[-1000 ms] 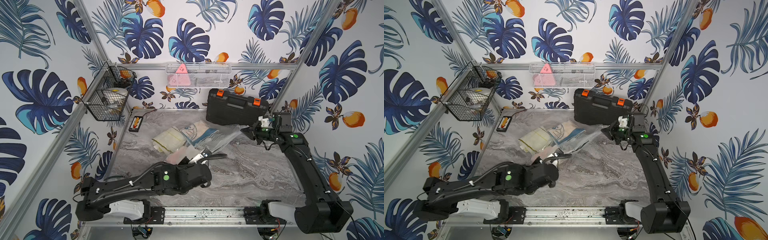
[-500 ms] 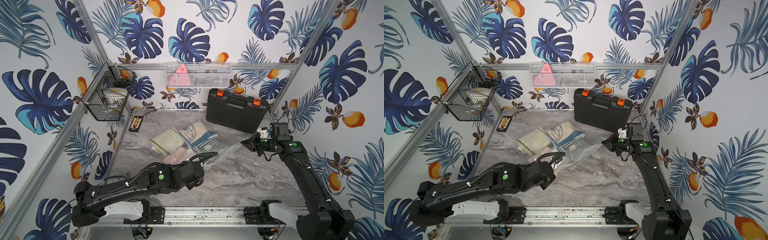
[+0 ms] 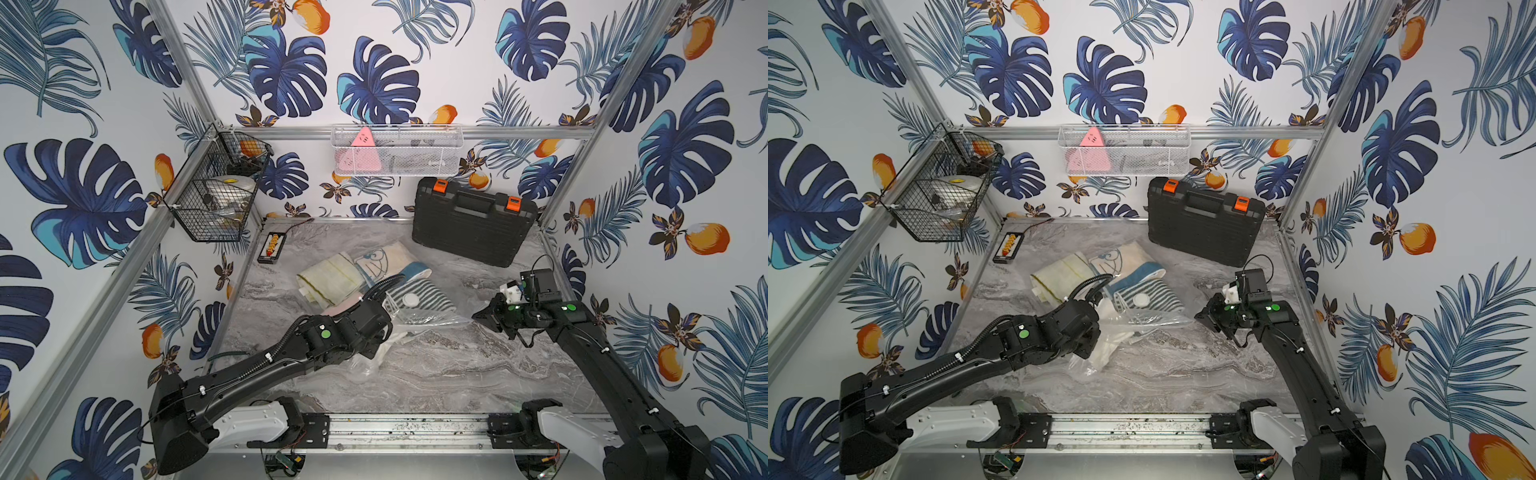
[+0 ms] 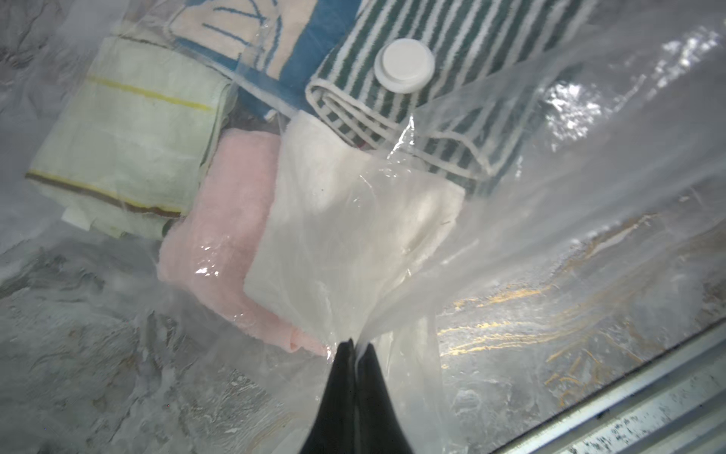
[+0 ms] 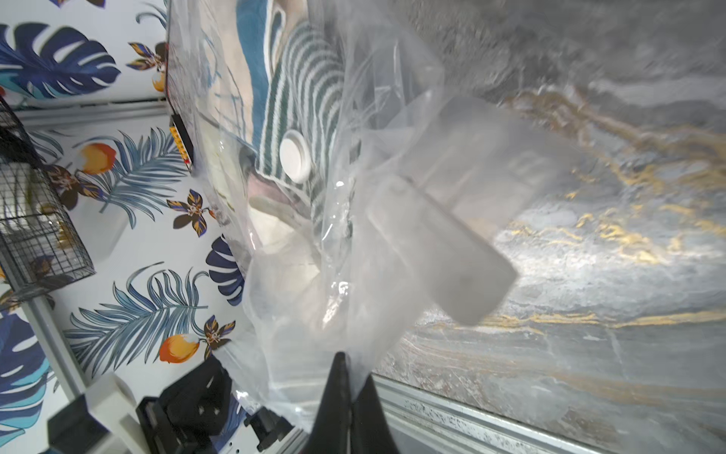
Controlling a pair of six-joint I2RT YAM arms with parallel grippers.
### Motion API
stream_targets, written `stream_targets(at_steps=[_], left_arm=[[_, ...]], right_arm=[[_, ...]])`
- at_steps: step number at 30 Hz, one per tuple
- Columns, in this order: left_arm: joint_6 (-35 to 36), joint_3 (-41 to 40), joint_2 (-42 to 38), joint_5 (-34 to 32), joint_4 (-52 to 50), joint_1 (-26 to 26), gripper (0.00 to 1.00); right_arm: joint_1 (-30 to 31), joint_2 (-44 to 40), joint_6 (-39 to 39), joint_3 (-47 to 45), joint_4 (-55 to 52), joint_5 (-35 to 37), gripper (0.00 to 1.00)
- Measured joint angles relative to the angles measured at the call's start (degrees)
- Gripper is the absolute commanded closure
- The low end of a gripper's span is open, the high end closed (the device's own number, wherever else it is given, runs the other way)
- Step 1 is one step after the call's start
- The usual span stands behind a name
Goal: Place the folded towel into the vacuum bag
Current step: Close the vacuum bag at the center of the board.
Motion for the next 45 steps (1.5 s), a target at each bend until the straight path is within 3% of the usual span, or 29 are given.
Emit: stream_targets(at_steps=[2, 4, 10, 12, 16, 20, 27, 31, 37, 40, 43, 45], left_arm=[[0.17, 0.76, 0.52, 0.11, -1.99, 1.36, 0.99], [0.44, 2.01, 0.31, 1.40, -3.58, 1.75, 0.90], [1.36, 5.81, -2.56, 7.96, -7.37, 1.81, 0.49], [1.81, 8.07, -2.78, 9.68, -8.22, 0.57, 0.41], [4.31, 14.78, 0.00, 11.52, -7.17, -7.52, 0.33], [9.86, 22.08, 8.83, 8.57, -4.04, -15.54, 0.27], [19.54, 25.53, 18.88, 0.72, 2.56, -17.20, 0.24], [21.70, 25.07, 21.22, -1.62, 5.01, -17.44, 0.26], [24.20, 20.13, 22.75, -7.52, 8.28, -17.77, 0.39], [24.98, 17.62, 22.56, -9.49, 10.82, -17.77, 0.59], [25.94, 15.91, 21.99, -11.47, 13.33, -17.70, 0.95], [27.36, 15.04, 21.29, -11.96, 14.34, -17.33, 1.00]], right_arm=[[2.93, 0.28, 1.44, -0.04, 1.38, 0.85, 1.00], [4.09, 1.42, 3.32, 0.28, 2.54, 1.84, 1.00], [4.76, 4.17, 4.98, 5.03, 3.54, 3.13, 1.00], [4.83, 4.48, 5.11, 6.23, 3.67, 3.28, 1.00], [4.90, 4.46, 5.20, 7.32, 3.65, 3.48, 1.00], [4.92, 4.07, 6.01, 8.92, 2.93, 3.45, 1.00], [4.33, 3.30, 6.01, 11.91, 1.70, 3.67, 1.00], [3.72, 3.52, 6.03, 12.13, 1.60, 3.43, 1.00], [3.17, 4.79, 6.01, 13.75, 1.57, 2.43, 1.00], [3.10, 5.64, 5.99, 13.94, 1.62, 1.95, 1.00], [3.10, 6.19, 5.97, 14.01, 1.79, 1.51, 1.00], [2.95, 6.54, 5.68, 14.01, 1.95, 1.05, 0.87]])
